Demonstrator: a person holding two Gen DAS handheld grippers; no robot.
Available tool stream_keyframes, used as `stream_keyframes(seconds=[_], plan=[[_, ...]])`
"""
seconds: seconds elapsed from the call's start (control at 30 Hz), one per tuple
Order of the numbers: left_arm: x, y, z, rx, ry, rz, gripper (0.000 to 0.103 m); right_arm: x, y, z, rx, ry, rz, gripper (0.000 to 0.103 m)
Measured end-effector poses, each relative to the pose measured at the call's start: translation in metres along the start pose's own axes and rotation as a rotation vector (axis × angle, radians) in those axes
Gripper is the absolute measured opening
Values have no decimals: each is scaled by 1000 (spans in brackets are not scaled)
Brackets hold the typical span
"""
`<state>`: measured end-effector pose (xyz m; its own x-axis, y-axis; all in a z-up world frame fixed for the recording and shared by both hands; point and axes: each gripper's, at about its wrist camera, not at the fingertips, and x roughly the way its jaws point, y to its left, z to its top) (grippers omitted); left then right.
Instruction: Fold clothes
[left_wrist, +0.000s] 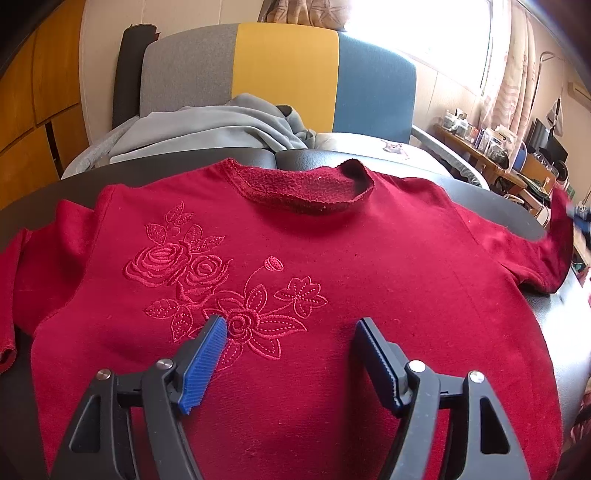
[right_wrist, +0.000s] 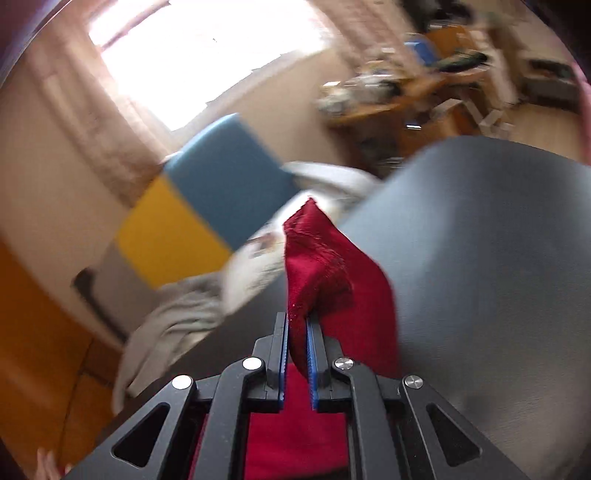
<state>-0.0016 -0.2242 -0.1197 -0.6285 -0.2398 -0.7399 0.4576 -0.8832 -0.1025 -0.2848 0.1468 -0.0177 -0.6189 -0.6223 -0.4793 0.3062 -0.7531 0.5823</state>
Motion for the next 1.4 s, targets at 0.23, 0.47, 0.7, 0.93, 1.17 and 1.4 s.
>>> stream_keyframes(seconds=[0.23,0.47,0.7,0.93,1.17,1.4], plan=[[-2,9,0,-41,-9,-46,73,49,165,-101,-282,195,281,9],[-6,32,-1,-158,-32,-182,73,61,226,-207,-479,352,291,31],[-9,46,1,-235,-26,-266,73,33,181,-224,-379,340,253,53],[1,37,23,-288,73,-342,71,21,123,-249,-279,325,170,62],[35,29,56,-341,209,-397,71,22,120,-251,-293,312,251,80],[51,-12,69,-207,257,-247,22,19,120,-249,-287,313,299,86]])
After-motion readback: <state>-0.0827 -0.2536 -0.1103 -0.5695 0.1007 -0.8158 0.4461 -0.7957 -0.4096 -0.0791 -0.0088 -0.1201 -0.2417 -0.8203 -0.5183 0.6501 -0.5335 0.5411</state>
